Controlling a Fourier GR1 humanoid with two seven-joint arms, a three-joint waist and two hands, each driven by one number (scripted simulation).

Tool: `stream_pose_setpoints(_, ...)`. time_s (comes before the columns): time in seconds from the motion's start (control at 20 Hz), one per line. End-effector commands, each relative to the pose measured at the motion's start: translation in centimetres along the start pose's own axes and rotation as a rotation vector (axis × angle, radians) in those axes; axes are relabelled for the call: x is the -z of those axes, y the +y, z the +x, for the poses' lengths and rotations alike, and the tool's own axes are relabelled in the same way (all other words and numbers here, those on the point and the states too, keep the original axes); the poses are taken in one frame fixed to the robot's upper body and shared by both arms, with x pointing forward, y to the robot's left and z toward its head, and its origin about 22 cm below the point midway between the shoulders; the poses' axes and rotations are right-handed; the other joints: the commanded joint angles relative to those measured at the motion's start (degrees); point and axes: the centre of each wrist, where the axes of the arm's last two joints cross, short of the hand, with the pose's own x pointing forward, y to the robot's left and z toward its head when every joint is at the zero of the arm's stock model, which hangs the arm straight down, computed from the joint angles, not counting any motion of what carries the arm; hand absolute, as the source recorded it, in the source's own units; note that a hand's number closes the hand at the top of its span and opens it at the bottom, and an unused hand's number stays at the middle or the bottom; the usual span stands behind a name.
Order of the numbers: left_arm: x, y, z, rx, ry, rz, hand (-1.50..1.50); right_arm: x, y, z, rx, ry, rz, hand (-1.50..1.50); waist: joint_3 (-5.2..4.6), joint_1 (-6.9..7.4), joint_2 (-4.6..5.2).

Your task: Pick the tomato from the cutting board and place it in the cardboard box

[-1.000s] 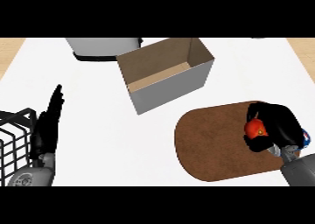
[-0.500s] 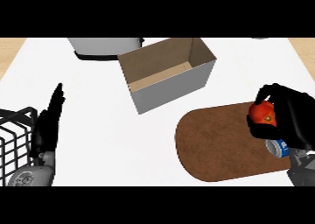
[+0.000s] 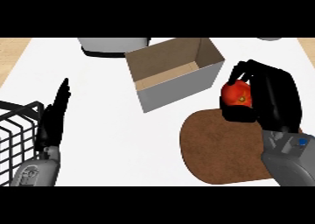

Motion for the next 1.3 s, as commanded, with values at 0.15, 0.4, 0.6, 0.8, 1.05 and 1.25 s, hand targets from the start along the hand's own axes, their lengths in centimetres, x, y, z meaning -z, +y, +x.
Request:
stream_pose_setpoints(0.15,-0.2,5.5,-2.9,0.199,0.047,0.05,0.0,4.2,0.0,5.0,0.129,0.042,-0.002,1.5,-0.5,1.43,0.43)
stream_pose_setpoints(0.4,-0.2,6.2,-3.2,0.192,0.029,0.036,0.0,7.7,0.8,5.8,0.238,0.115,0.027,1.5,-0.49,2.5,0.86)
stream_pose_setpoints(0.6,0.1,5.7,-2.6,0.195,0.046,0.021,0.0,9.5,3.6,7.1,0.218,0.13,0.041,1.5,-0.49,3.19,1.07)
stream_pose_setpoints(0.8,0.8,4.8,-1.4,0.193,0.023,0.032,0.0,12.2,3.8,6.4,0.241,0.15,0.08,1.5,-0.44,2.81,1.09)
stream_pose_setpoints(1.05,1.2,5.7,-1.7,0.195,0.005,0.043,0.0,12.9,7.4,5.9,0.137,0.204,0.118,1.5,-0.52,3.71,1.55)
stream_pose_setpoints(1.25,1.9,5.1,0.0,0.187,-0.011,0.035,0.0,13.6,9.0,5.7,0.235,0.321,0.111,-1.5,-0.43,4.24,1.78)
